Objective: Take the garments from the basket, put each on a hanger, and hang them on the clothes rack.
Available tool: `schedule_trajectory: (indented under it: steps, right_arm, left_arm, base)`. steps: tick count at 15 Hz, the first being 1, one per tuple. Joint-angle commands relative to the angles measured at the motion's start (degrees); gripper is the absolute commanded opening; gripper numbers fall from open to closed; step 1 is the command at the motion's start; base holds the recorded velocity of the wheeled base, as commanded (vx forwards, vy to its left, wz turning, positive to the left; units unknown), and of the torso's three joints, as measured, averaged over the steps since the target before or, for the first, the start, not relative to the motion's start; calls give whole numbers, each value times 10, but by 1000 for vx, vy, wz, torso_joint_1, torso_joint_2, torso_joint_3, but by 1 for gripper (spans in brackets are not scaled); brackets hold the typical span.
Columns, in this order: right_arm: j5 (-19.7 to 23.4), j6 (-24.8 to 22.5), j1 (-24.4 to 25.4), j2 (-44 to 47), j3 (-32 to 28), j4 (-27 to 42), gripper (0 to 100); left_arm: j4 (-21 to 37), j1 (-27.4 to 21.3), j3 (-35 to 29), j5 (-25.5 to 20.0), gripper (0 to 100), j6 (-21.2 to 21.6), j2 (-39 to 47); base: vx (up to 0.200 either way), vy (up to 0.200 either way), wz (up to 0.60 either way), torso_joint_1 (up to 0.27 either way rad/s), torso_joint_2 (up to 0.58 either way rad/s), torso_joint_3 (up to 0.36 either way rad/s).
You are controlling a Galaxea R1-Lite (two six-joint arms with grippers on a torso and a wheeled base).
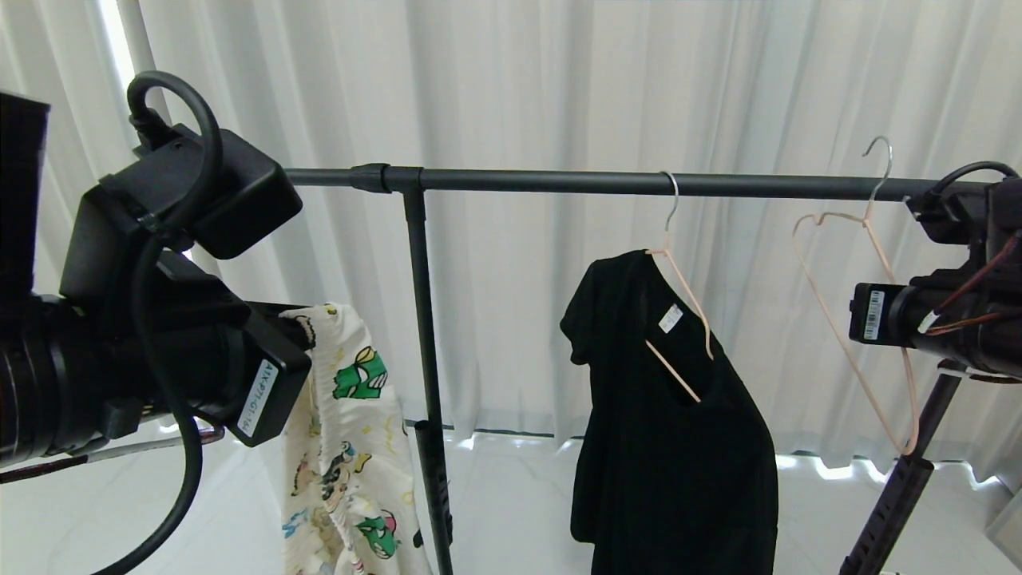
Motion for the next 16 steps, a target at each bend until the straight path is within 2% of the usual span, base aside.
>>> schedule_trajectory:
  steps: [1,6,10,13,16]
  right_arm:
    - [22,-24,1,-51,47,-27,0]
    - [63,-41,1,-141,105,-32,0]
    - [94,-79,1,-193,149,-31,0]
    - [98,-84,4,-197,156,-31,0]
    - [113,-84,28,-210,157,-31,0]
  left_arm:
    - [-8,-1,1,0,0,0,0]
    - [-34,-2,17,0,0,1,0]
    - [-35,-2,17,0,0,2,0]
    - [-35,-4,17,0,0,2,0]
    - [-35,-11,18,0,0,2,1]
  base:
    - [0,0,0,0,0,0]
    - [0,0,0,0,0,0]
    - [-200,0,0,8,4,1]
    - [-200,0,0,-7,-2,4]
    - [-200,0,0,1,-1,2]
